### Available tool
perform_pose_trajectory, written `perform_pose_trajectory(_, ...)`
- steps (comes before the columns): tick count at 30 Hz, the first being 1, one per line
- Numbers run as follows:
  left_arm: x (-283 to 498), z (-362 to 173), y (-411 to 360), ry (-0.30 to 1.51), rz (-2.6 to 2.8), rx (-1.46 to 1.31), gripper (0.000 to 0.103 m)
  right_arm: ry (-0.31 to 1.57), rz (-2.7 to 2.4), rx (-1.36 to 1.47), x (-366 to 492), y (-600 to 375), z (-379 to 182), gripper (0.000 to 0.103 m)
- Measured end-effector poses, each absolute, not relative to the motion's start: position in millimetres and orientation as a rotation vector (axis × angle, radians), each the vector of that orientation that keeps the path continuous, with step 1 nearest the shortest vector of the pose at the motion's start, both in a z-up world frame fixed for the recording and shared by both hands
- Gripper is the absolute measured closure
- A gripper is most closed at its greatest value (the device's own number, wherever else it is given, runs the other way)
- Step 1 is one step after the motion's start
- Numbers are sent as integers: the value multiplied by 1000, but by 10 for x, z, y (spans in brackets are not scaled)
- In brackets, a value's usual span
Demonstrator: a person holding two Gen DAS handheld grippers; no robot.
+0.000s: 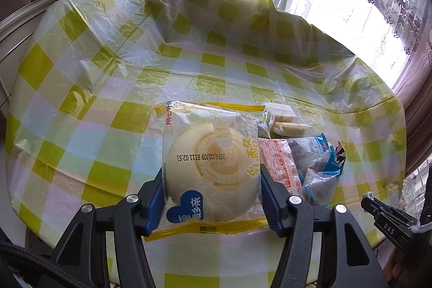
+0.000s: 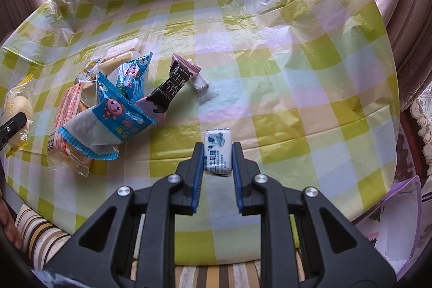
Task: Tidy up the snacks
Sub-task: 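Carry the bun packet and small white packet over the white box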
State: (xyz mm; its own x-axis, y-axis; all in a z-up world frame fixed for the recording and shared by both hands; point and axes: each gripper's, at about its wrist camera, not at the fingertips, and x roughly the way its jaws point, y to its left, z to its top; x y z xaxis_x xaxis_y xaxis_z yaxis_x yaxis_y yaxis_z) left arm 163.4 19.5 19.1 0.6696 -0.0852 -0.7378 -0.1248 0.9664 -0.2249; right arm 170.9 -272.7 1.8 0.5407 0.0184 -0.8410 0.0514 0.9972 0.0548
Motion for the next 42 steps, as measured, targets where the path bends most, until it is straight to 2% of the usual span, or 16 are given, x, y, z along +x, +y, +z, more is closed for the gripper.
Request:
perform_pose_trajectory(11,1378,407,-389,828,-120,-222,42,974,-32,123,1348,-3052,178,80)
perform_pose_trajectory(42,844,306,-2822,1012,-721,75,41,966,-344,254,297,-4842,177,80)
